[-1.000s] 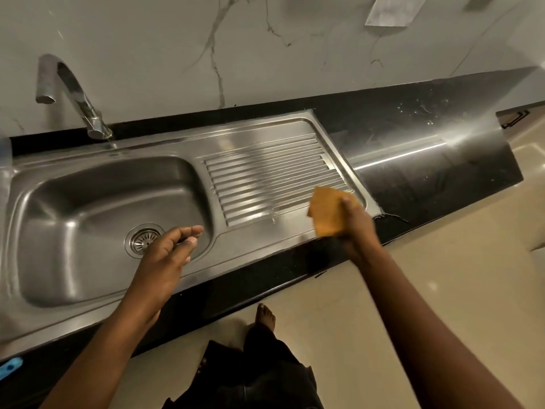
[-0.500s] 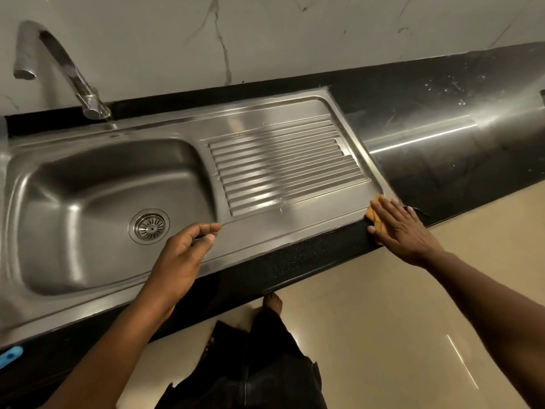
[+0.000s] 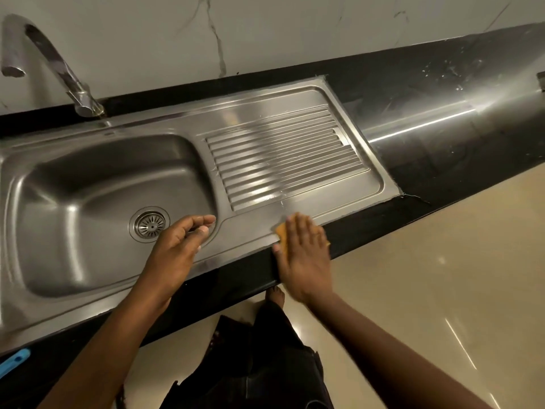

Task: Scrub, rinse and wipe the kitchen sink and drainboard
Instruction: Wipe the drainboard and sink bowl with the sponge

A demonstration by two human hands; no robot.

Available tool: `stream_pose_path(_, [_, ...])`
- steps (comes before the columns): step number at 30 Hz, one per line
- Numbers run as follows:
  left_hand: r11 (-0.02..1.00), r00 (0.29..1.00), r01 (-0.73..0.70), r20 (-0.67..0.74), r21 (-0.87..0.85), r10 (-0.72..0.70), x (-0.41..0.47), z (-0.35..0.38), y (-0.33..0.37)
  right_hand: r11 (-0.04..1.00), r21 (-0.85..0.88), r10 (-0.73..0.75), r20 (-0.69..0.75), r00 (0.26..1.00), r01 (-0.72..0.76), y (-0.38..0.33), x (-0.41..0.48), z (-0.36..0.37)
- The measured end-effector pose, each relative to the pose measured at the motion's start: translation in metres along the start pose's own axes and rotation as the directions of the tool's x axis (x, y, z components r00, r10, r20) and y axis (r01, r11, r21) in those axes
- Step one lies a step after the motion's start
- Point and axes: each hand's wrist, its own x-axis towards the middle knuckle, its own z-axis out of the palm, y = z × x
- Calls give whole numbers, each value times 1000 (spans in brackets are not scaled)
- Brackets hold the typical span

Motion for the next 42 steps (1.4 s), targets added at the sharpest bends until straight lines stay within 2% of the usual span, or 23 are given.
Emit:
stream_pose_path(3, [1000, 1000, -16, 1, 10, 16, -3, -8, -4, 998, 43, -46, 14, 999, 45, -49, -15, 16])
stream_pose_path(11, [998, 997, -55, -46, 16, 55, -8, -17, -3, 975, 83, -217, 132, 967, 208, -110, -38, 34])
stream_pose_path(14, [999, 997, -50, -56, 14, 50, -9, -16, -2, 951, 86, -307, 175, 936, 296, -145, -44, 44])
stream_pose_path(18, [999, 997, -35, -63, 10, 36, -9, -14, 0, 881, 58, -471, 205, 858, 470, -179, -48, 64])
stream_pose_path(20, [999, 996, -38, -75, 13, 39, -7, -13, 1, 825, 69, -560, 222, 798, 560, -178, -44, 68])
stream_pose_path(22, [999, 996, -43, -80, 18, 45, -5, -11, 3, 723, 69, -683, 223, 696, 687, -165, -36, 68])
stream_pose_path(26, [999, 995, -52, -90, 9, 53, 1, -6, 9, 398, 105, -897, 250, 363, 911, -124, -9, 54])
stream_pose_path(27, [999, 993, -54, -102, 0, 54, 3, -5, 11, 339, 137, -920, 253, 298, 931, -111, -1, 45])
stream_pose_path(28, [998, 992, -56, -114, -8, 55, 4, -5, 13, 314, 164, -929, 256, 267, 935, -96, 7, 35])
stream_pose_path(29, [998, 991, -56, -126, -19, 53, 6, -5, 14, 325, 192, -930, 245, 275, 926, -79, 14, 22])
stream_pose_path(30, [998, 990, -55, -130, -28, 51, 7, -5, 14, 373, 211, -918, 224, 327, 903, -59, 21, 8])
stream_pose_path(31, [998, 990, -54, -131, -37, 49, 7, -5, 14, 461, 227, -884, 202, 422, 858, -38, 27, -8])
stream_pose_path(32, [998, 990, -52, -135, -46, 45, 8, -5, 14, 581, 251, -814, 192, 549, 774, -15, 34, -27])
stream_pose_path(34, [998, 989, -45, -145, -48, 37, 11, -5, 13, 805, 357, -550, 150, 821, 474, 28, 51, -65])
stream_pose_path(35, [998, 989, -40, -144, -47, 32, 13, -3, 12, 828, 469, -392, 94, 915, 307, 48, 63, -80])
stream_pose_path(36, [998, 990, -35, -140, -49, 28, 14, -2, 12, 794, 584, -223, 21, 975, 170, 67, 75, -93])
stream_pose_path(37, [998, 990, -30, -140, -53, 22, 16, 0, 12, 737, 672, -59, -47, 997, 75, 83, 89, -103])
stream_pose_path(39, [998, 990, -25, -139, -59, 16, 18, 4, 14, 709, 703, 208, -151, 966, -42, 112, 116, -117])
stream_pose_path(40, [998, 991, -24, -136, -60, 16, 20, 6, 15, 737, 670, 286, -185, 940, -93, 125, 127, -121])
stream_pose_path(42, [998, 992, -23, -124, -57, 16, 24, 9, 17, 770, 622, 339, -209, 917, -143, 147, 145, -122])
